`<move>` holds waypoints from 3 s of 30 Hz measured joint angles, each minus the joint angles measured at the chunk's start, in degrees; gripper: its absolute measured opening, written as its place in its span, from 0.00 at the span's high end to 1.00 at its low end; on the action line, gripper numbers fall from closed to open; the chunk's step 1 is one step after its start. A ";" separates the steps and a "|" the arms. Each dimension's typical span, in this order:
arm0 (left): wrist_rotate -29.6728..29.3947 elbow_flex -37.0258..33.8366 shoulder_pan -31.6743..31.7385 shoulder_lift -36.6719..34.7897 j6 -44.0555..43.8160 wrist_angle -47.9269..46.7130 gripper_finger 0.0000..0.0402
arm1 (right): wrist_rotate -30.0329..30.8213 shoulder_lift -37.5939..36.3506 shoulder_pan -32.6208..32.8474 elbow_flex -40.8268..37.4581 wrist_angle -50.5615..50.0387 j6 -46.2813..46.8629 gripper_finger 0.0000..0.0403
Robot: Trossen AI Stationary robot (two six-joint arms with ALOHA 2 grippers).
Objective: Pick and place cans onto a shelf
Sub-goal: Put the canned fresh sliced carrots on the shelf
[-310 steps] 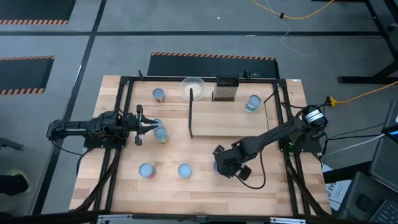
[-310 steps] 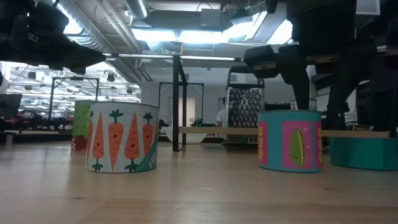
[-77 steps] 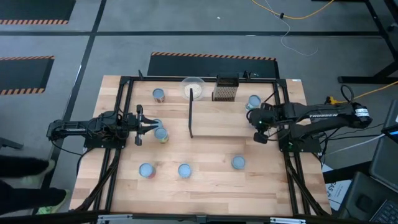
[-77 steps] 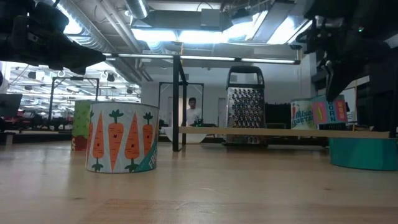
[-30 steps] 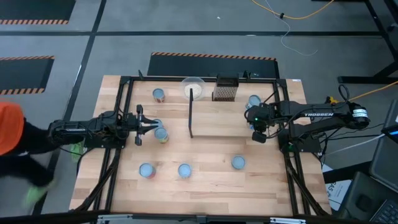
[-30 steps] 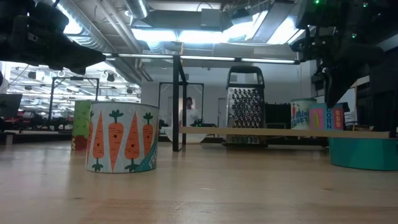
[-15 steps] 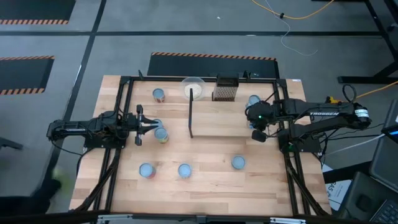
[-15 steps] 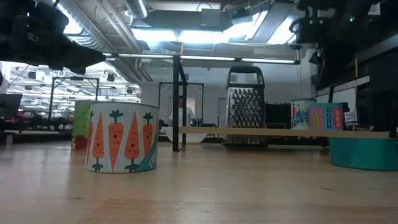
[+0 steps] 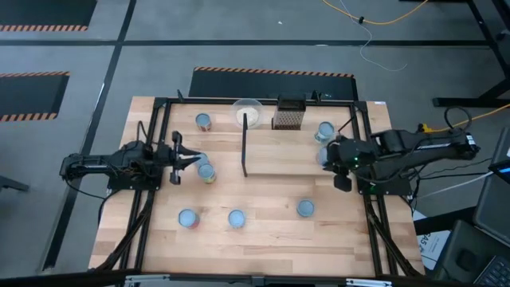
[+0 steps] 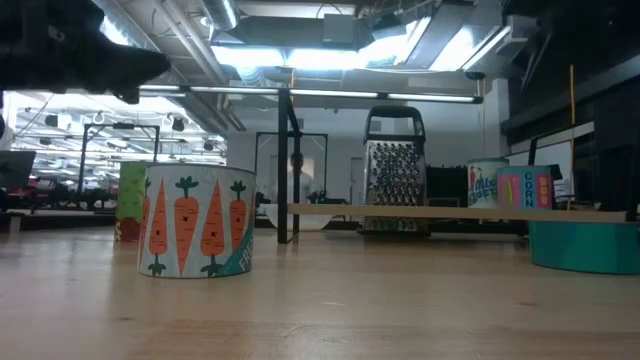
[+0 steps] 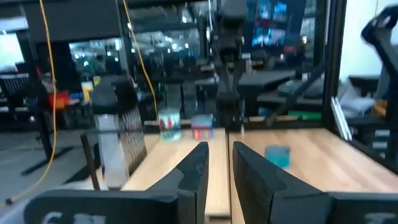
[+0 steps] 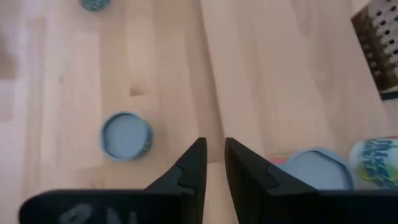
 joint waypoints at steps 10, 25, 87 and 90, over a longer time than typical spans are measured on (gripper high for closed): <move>-0.28 0.00 0.01 0.01 -9.02 13.55 0.83 | 0.04 0.05 6.09 0.00 6.92 0.66 0.85; 0.15 0.97 -1.88 4.67 -14.73 16.84 0.65 | 0.22 0.07 6.75 0.00 8.03 0.44 0.85; -0.35 62.16 -26.73 89.54 -71.59 -46.10 0.66 | 2.89 0.09 6.75 0.00 7.91 0.48 0.85; -0.27 62.17 -26.73 90.33 -73.45 -46.15 0.66 | 2.89 0.09 6.75 0.00 7.90 0.48 0.85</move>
